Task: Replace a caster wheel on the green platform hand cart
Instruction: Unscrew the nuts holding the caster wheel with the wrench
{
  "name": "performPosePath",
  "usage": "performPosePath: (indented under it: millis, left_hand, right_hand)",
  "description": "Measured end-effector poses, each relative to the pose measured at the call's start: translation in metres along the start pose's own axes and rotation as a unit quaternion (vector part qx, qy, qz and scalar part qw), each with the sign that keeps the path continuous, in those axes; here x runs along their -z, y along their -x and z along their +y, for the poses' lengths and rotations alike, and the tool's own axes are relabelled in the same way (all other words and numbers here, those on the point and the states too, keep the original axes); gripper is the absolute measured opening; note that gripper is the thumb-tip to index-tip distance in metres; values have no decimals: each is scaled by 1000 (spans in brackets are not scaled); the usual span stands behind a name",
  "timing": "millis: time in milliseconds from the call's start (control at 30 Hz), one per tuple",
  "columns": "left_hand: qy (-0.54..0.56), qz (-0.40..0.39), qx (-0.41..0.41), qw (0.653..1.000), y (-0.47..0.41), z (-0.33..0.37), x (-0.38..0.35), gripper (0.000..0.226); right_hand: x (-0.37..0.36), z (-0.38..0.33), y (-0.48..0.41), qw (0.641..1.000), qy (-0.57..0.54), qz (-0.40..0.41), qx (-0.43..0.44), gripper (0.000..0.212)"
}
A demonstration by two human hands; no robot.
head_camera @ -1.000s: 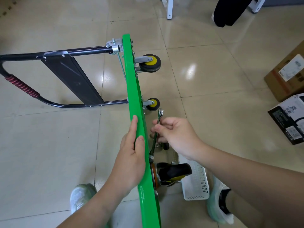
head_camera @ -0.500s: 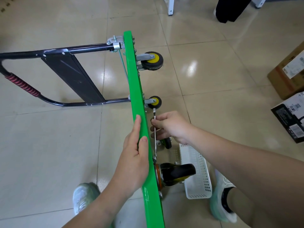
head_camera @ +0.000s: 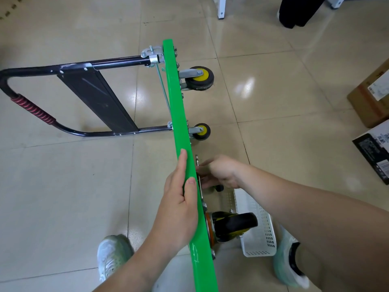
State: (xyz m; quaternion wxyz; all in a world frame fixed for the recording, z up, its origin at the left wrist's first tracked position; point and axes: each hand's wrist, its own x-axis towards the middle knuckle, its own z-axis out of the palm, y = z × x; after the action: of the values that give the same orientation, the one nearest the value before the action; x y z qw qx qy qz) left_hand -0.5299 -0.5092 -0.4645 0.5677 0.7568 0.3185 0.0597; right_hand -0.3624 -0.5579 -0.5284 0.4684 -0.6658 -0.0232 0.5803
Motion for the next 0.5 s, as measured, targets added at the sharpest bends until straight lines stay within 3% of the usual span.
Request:
performPosePath:
  millis: [500]
  left_hand:
    - [-12, 3, -2, 1000, -5, -5, 1, 58]
  right_hand:
    - [-2, -6, 53, 981, 1, 2, 193, 9]
